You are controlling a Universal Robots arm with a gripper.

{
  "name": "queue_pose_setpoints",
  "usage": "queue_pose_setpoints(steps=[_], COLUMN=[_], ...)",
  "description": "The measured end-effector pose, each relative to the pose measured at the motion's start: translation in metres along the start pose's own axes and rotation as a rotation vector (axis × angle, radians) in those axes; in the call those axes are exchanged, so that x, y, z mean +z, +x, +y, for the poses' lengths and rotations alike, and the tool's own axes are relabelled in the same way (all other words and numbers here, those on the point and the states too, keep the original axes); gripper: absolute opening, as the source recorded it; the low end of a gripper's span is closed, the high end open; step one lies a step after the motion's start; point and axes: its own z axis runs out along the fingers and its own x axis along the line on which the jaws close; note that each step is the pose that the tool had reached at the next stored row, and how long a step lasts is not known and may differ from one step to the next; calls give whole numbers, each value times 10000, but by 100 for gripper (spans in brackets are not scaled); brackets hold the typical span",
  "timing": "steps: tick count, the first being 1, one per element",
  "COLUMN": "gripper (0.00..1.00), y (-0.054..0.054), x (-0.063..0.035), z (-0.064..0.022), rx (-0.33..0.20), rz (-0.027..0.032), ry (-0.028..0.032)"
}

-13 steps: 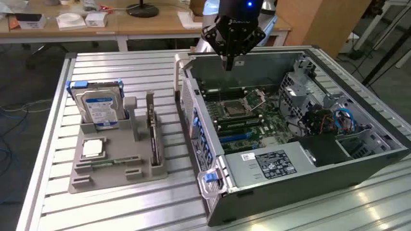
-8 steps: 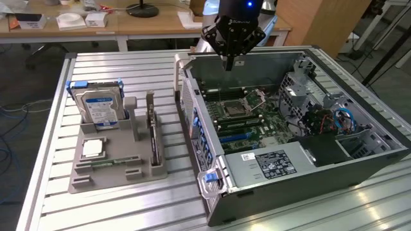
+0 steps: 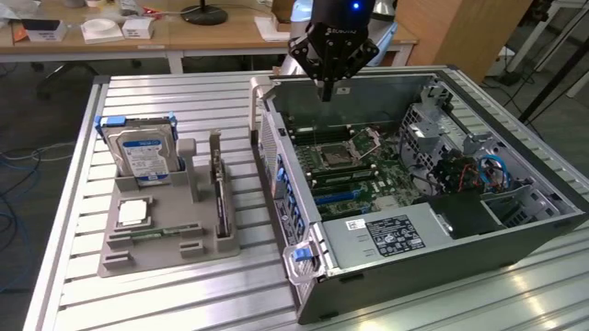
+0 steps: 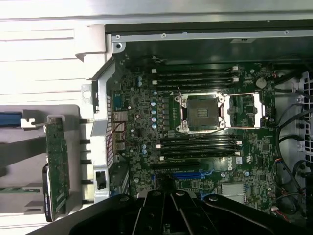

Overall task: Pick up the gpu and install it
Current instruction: 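Reach for the gpu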

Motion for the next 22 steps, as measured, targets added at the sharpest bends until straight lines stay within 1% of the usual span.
queue_pose_setpoints(steps=[9,15,18,22], gripper=[11,11,11,11], y=[107,243,291,389], x=[1,2,2,2], z=[-9,-20,-24,-31], rx=[-1,0,-1,0], rz=[0,-1,0,0], ry=[1,0,0,0])
